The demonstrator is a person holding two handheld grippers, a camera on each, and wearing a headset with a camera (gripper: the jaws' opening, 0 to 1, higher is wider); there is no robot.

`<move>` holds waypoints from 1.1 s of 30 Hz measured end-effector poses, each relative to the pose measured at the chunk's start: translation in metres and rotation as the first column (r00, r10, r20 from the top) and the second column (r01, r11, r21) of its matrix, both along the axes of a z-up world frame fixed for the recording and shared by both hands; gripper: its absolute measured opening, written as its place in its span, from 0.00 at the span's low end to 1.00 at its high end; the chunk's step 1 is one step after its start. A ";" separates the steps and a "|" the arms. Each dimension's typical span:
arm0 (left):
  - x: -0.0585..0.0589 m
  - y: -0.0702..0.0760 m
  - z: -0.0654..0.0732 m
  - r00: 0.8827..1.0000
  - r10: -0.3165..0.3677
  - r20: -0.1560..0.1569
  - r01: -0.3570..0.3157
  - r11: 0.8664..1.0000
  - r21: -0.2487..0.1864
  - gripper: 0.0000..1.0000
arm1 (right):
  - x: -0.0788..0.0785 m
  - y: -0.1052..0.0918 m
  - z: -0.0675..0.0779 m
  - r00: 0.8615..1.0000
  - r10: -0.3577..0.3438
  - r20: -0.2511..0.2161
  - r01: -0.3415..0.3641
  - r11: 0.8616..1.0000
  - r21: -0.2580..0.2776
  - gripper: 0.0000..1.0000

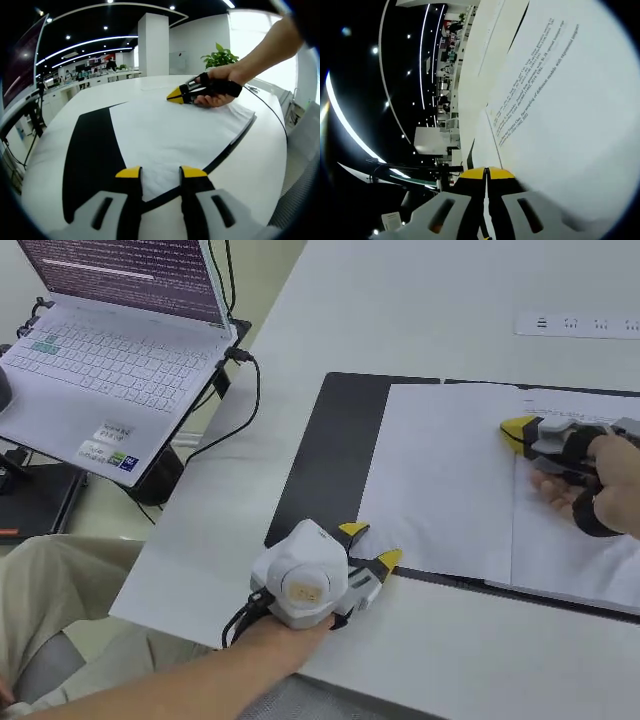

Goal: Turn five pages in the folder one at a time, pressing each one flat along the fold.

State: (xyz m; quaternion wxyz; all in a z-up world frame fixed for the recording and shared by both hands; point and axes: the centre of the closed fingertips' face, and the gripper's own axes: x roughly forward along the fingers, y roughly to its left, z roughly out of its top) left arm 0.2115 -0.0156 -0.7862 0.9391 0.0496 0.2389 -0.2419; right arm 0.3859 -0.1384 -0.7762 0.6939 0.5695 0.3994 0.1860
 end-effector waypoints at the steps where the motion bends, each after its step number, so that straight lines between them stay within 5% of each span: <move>1: 0.000 0.000 0.000 1.000 0.000 0.000 0.000 1.000 -0.001 0.28 | -0.003 0.001 -0.001 1.000 0.006 -0.001 -0.006 1.000 -0.001 0.00; 10: -0.001 0.000 0.000 1.000 0.003 0.002 -0.003 1.000 -0.005 0.28 | -0.028 -0.004 0.000 1.000 0.011 -0.007 -0.011 1.000 0.009 0.00; 33: -0.003 -0.001 -0.001 1.000 0.005 0.003 -0.005 1.000 -0.010 0.28 | -0.139 0.012 -0.014 0.977 0.212 -0.030 -0.212 0.977 -0.015 0.00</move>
